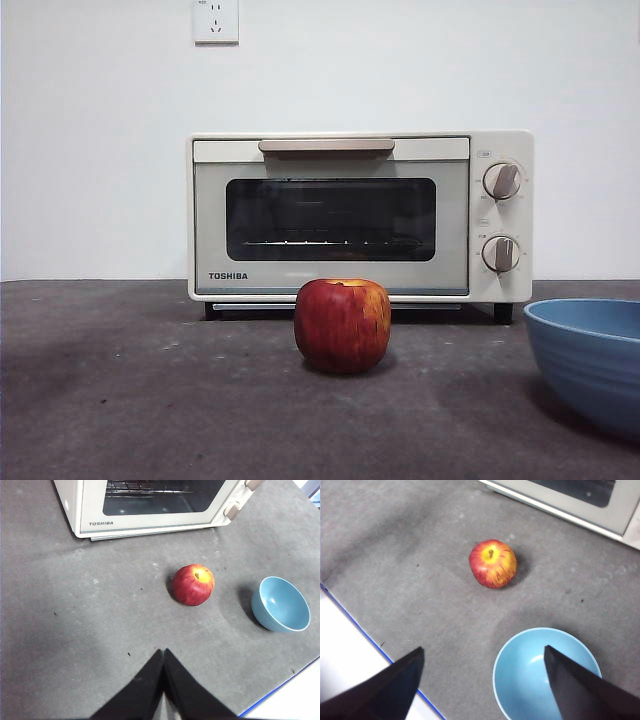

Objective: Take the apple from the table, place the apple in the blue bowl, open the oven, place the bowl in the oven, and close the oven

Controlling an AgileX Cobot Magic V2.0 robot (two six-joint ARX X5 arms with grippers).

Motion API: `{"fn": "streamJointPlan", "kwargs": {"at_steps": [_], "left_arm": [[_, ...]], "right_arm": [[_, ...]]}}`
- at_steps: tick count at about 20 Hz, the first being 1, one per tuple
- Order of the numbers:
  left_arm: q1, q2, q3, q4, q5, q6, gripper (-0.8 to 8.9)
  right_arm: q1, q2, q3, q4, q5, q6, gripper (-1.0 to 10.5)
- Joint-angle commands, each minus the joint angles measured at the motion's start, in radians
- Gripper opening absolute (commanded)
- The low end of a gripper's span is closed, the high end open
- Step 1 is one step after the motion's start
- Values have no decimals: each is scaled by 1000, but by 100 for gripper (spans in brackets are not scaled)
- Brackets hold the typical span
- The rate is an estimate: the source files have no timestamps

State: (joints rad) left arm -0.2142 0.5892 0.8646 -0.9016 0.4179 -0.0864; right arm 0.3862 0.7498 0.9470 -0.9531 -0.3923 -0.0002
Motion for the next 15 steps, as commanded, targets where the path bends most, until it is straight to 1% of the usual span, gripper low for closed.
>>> {"fn": "streamJointPlan", "kwargs": {"at_steps": [1, 3, 6, 11, 13, 15], "left_arm": [[-3, 6, 18, 8, 2, 19, 7], [-3, 6, 18, 8, 2, 19, 7], [-3, 6, 18, 9, 1, 19, 7], [-3, 6, 18, 11, 1, 19, 7], [-3, 6, 18, 11, 1, 19, 7], [-3, 6, 18, 11, 2, 19, 7]], "right_arm": [[6, 32, 17, 14, 0, 27, 408], [8, 63, 17, 31, -1, 27, 409], [41, 126, 17, 78, -1, 29, 419], [128, 267, 18, 262, 2, 102, 428], [165, 342, 25, 335, 16, 128, 428], [208, 452, 67, 372, 62, 132, 435]]}}
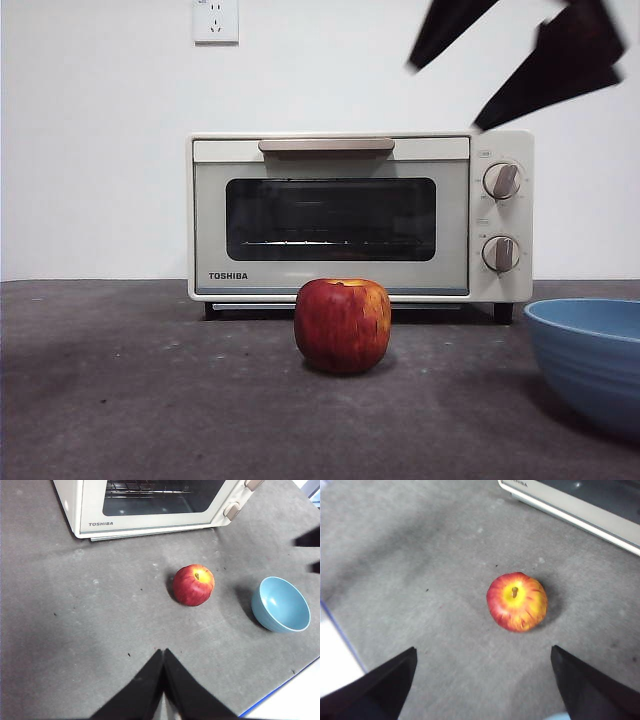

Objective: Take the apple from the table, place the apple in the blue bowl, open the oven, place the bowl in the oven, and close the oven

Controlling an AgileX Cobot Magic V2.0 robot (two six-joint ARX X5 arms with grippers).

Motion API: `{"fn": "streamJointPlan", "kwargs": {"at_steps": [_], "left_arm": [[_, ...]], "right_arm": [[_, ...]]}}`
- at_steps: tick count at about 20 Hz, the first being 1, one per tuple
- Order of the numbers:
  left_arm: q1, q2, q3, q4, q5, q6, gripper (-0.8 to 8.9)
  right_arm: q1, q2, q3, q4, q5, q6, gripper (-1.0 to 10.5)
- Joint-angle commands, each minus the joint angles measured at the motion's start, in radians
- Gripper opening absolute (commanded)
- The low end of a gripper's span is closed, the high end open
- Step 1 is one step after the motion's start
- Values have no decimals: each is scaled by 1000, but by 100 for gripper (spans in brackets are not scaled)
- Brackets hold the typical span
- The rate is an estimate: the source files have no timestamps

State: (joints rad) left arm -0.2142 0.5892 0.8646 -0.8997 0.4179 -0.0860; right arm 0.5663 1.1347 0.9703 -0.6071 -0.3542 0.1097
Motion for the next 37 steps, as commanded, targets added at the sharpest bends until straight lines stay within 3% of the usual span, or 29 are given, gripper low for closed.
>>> {"fn": "streamJointPlan", "kwargs": {"at_steps": [1, 6, 13, 29, 37], "left_arm": [[-3, 6, 18, 9, 1, 19, 7], [-3, 6, 18, 9, 2, 19, 7], [-3, 6, 18, 9, 2, 19, 7], [-3, 6, 18, 7, 2, 19, 7], [-3, 6, 18, 10, 2, 19, 7]], "right_arm": [[42, 110, 69, 32, 39, 22, 441], [113, 370, 253, 26, 150, 31, 445], [134, 553, 293, 41, 246, 49, 449], [146, 734, 292, 55, 251, 93, 447], [150, 734, 293, 39, 254, 119, 300]]}}
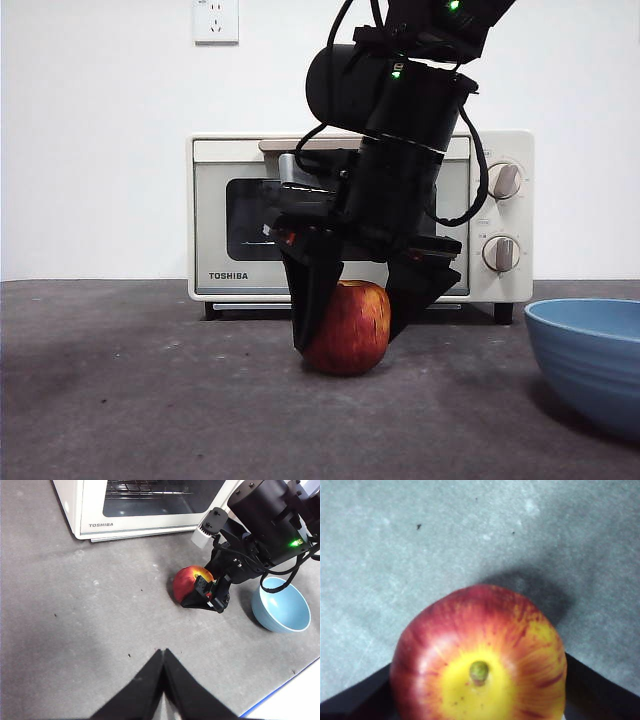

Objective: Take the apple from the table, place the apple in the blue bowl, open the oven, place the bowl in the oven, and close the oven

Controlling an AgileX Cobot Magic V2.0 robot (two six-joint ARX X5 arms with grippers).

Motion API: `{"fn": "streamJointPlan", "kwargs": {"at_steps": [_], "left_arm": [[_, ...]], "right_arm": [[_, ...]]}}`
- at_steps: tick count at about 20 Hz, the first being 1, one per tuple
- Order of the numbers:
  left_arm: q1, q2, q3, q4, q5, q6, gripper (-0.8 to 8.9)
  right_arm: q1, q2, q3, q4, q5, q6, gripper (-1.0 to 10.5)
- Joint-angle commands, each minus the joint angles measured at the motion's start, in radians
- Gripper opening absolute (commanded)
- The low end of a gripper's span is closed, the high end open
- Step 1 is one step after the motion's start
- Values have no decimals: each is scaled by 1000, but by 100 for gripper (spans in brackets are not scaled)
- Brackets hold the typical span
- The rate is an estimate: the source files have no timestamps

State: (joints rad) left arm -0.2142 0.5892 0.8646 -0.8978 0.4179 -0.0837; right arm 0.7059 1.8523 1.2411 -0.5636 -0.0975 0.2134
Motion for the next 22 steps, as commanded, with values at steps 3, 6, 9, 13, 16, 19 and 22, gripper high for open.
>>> {"fn": "streamJointPlan", "kwargs": {"at_steps": [3, 6, 9, 13, 16, 19, 22], "left_arm": [[-3, 6, 18, 8, 2, 19, 7], [-3, 6, 18, 16, 2, 20, 7], [-3, 6, 18, 34, 1, 20, 7], [-3, 10, 18, 43, 2, 20, 7], [-3, 14, 18, 61, 2, 20, 7], [-3, 21, 18, 64, 2, 20, 7], [-3, 25, 18, 68, 2, 19, 7]], "right_arm": [[12, -10, 27, -32, -3, 16, 300], [12, -93, 31, -50, -3, 16, 300], [12, -233, 31, -122, -2, 16, 301], [12, -425, 31, -291, 76, 13, 301], [12, -554, 2, -383, 163, 13, 317], [10, -691, -125, -386, 209, 48, 317], [5, -790, -289, -341, 212, 93, 317]]}}
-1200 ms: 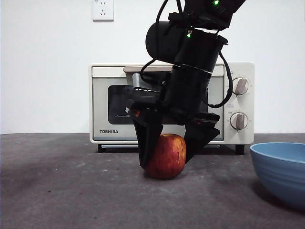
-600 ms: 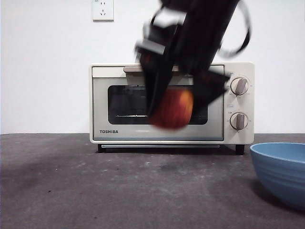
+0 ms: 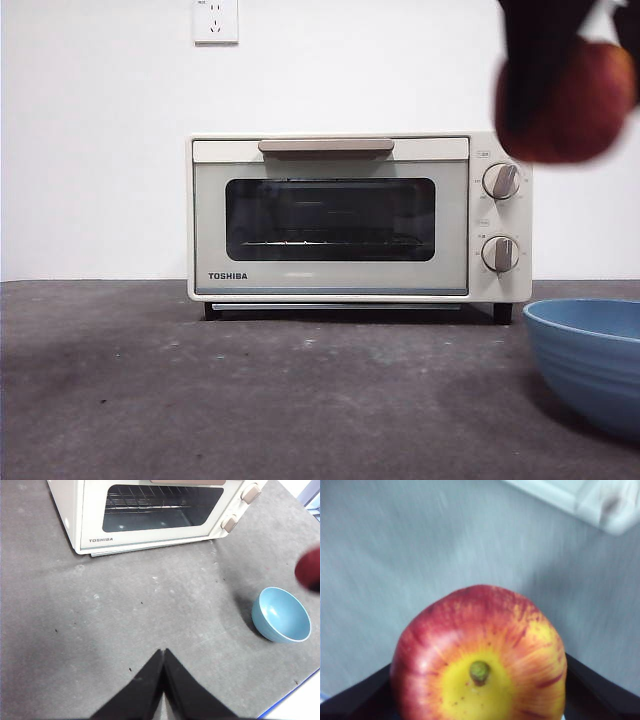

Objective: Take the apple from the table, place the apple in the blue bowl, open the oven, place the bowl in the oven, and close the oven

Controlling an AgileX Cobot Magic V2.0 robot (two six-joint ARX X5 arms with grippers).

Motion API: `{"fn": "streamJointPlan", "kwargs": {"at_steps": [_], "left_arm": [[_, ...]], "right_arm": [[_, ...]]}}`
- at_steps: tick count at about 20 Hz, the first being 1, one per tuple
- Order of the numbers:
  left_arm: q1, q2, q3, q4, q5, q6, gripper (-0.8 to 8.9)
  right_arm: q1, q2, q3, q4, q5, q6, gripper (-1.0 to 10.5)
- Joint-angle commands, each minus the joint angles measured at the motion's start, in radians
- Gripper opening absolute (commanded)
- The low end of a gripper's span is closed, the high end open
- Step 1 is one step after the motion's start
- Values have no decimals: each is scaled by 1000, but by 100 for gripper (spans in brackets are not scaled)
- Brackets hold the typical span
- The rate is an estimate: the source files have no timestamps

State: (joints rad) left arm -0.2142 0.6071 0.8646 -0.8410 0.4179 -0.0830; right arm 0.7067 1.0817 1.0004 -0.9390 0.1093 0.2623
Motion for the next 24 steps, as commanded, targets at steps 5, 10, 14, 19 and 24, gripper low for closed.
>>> {"fn": "streamJointPlan", "kwargs": {"at_steps": [5, 10, 14, 19, 24], "left_arm": [[-3, 8, 18, 11, 2, 19, 7], [-7, 8, 18, 11, 2, 18, 7], [-11, 21, 18, 10, 2, 19, 7], [-17, 32, 18, 37, 2, 13, 7], [-100, 119, 24, 178, 2, -21, 7]], "right_arm": [[-55, -64, -266, 153, -38, 69, 360], [-69, -63, -330, 206, -55, 94, 421], [-70, -63, -330, 209, -48, 100, 453], [-71, -65, -319, 221, 8, 97, 460], [-71, -109, -179, 173, 49, 71, 460]]}}
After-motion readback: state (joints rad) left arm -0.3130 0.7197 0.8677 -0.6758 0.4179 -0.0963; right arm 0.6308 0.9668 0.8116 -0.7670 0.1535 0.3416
